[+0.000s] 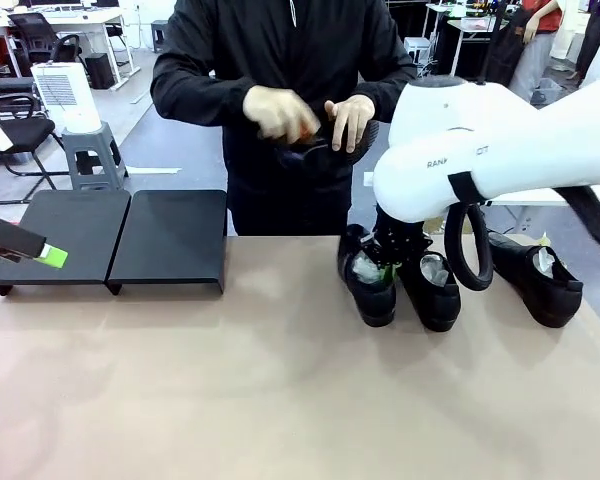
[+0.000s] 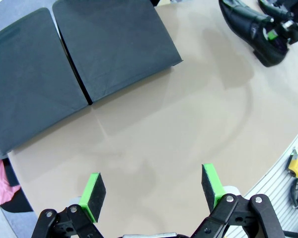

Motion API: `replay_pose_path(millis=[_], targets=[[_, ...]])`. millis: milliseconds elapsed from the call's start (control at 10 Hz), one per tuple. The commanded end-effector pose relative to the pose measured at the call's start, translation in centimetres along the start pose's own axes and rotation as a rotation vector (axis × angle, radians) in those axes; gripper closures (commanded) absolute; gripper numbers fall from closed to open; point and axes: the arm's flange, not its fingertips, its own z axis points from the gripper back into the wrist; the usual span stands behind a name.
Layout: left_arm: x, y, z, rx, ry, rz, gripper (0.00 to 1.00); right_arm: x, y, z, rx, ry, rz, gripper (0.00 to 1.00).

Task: Organize the shoes by placing them on the stand.
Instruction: Pick up one Shoe and place it in the middle of the table.

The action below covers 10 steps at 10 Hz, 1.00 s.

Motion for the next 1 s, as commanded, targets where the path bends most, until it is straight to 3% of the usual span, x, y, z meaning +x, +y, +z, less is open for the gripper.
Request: replay_pose_path(millis=[0, 100, 400, 500, 600, 900], targets=[[0.0, 0.1, 0.1, -0.017, -0.006, -0.006, 0.0, -5.1, 1.2, 2.2, 0.056, -0.031, 0.078, 1.0], [0.0, 0.1, 0.1, -0.017, -0.006, -0.006, 0.0, 0.0, 0.0, 0.0, 0.0, 0.0, 0.0, 1.0], [0.0, 0.1, 0.1, -0.017, -0.006, -0.006, 0.0, 0.0, 0.0, 0.0, 0.0, 0.0, 0.0, 1.0], [0.0, 0.1, 0.1, -0.017, -0.006, -0.006, 0.0, -1.8, 0.2, -0.1, 0.006, 0.016, 0.002, 1.0], [0.0, 0.1, 0.1, -0.017, -0.006, -0.006, 0.0, -3.2, 2.2, -1.2, -0.068, 0.003, -0.048, 1.0], [0.0, 0.1, 0.1, -0.017, -0.006, -0.006, 0.0, -11.4, 9.3, -3.4, 0.084, -0.024, -0.191, 1.0]])
